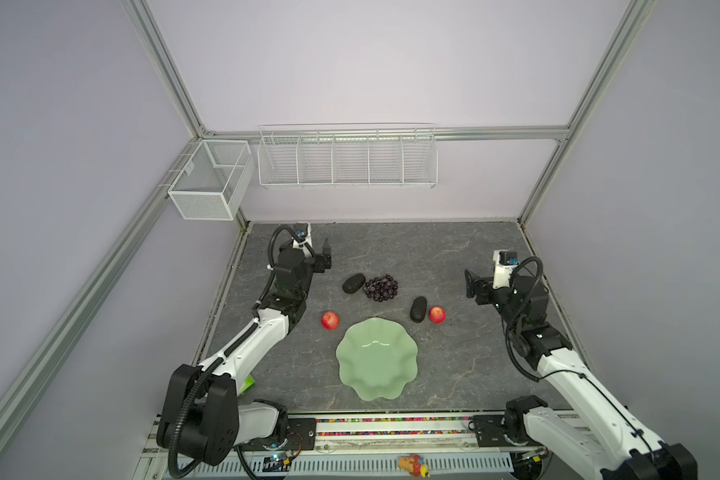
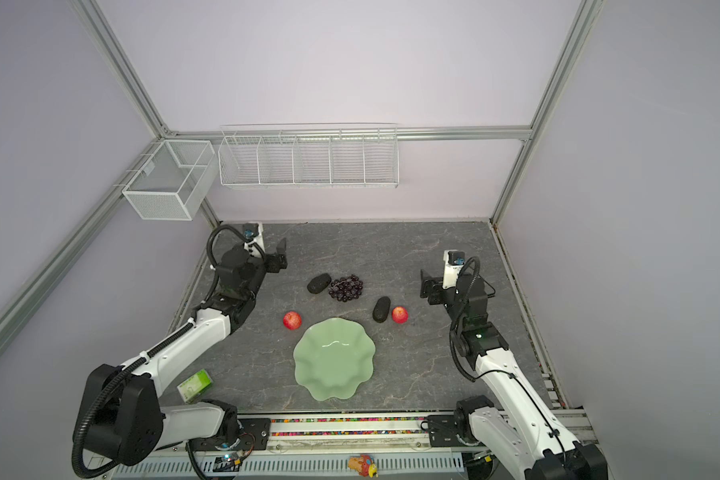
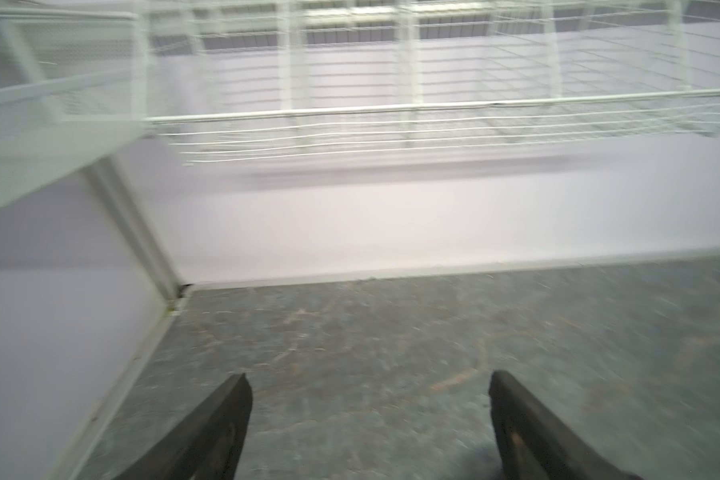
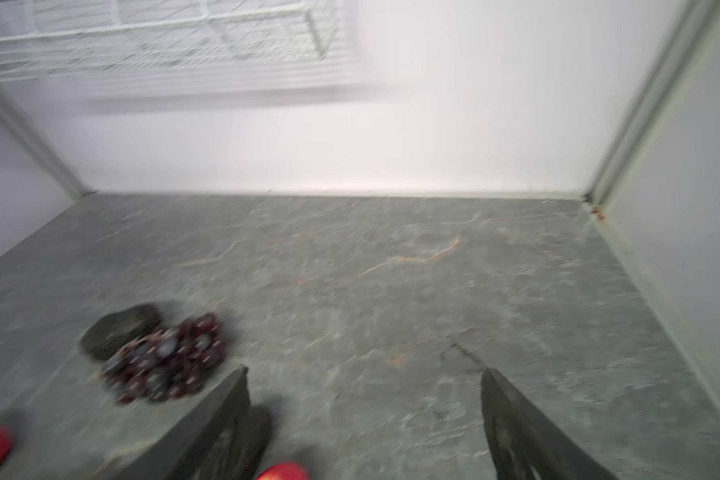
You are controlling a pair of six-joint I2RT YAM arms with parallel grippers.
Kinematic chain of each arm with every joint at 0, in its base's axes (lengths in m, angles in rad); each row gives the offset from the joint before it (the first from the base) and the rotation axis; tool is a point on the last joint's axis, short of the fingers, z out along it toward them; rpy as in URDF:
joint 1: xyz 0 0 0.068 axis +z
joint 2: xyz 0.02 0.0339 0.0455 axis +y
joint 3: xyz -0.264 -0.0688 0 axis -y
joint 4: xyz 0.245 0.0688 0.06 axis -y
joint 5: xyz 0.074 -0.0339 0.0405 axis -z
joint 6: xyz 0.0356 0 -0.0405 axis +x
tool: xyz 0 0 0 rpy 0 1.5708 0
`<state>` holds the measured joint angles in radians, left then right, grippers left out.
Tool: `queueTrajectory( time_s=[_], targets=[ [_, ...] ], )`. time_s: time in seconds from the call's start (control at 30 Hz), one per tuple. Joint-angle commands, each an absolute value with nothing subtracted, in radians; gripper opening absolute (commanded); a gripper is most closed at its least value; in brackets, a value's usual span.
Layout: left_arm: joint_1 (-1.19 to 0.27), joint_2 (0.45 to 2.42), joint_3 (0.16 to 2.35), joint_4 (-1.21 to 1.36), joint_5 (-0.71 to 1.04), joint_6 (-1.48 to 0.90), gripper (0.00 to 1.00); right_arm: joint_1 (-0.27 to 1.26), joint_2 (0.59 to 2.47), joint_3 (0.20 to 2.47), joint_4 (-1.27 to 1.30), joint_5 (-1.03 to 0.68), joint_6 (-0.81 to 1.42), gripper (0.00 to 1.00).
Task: Place and organize the fake fruits in the fruit bowl
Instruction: 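Reach the left gripper toward the grapes while the right gripper reaches toward the avocado, then grasp the purple grapes with the left gripper and lift them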
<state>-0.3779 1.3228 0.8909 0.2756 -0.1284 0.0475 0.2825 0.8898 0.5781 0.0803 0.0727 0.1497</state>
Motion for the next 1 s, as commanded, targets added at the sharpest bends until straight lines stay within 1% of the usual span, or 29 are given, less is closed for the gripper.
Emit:
queueTrajectory(
  time_s=[0.0, 0.1, 0.17, 0.27, 0.4, 0.67, 0.77, 0.9, 0.97],
  targets=[
    [-0.514, 1.434, 1.013, -0.146, 0.135, 0.135, 0.86, 0.37, 0.874, 0.526, -0.038, -0.042, 0.263, 0.88],
    [-0.614, 1.533, 1.084, -0.226, 0.092, 0.171, 0.81, 0.478, 0.909, 0.537, -0.023, -0.086, 0.284, 0.88],
    [-0.636, 1.591, 1.12, -0.248, 0.094, 0.164, 0.8, 0.566, 0.934, 0.559, -0.02, -0.091, 0.27, 0.88],
    [-0.647, 1.67, 1.165, -0.262, 0.123, 0.167, 0.79, 0.643, 0.959, 0.557, 0.034, -0.087, 0.276, 0.88],
    [-0.653, 1.764, 1.231, -0.287, 0.162, 0.17, 0.78, 0.668, 1.006, 0.552, 0.08, -0.083, 0.295, 0.88],
    [-0.66, 1.877, 1.277, -0.243, 0.105, 0.168, 0.78, 0.679, 1.007, 0.562, 0.066, -0.052, 0.276, 0.88],
    [-0.66, 1.919, 1.312, -0.256, 0.074, 0.168, 0.72, 0.679, 1.002, 0.568, 0.045, -0.043, 0.264, 0.88],
    [-0.66, 1.965, 1.341, -0.253, 0.06, 0.173, 0.7, 0.679, 0.99, 0.566, 0.035, -0.042, 0.263, 0.88],
    [-0.66, 1.986, 1.361, -0.26, 0.058, 0.174, 0.63, 0.679, 0.983, 0.565, 0.03, -0.042, 0.262, 0.88]
  ],
)
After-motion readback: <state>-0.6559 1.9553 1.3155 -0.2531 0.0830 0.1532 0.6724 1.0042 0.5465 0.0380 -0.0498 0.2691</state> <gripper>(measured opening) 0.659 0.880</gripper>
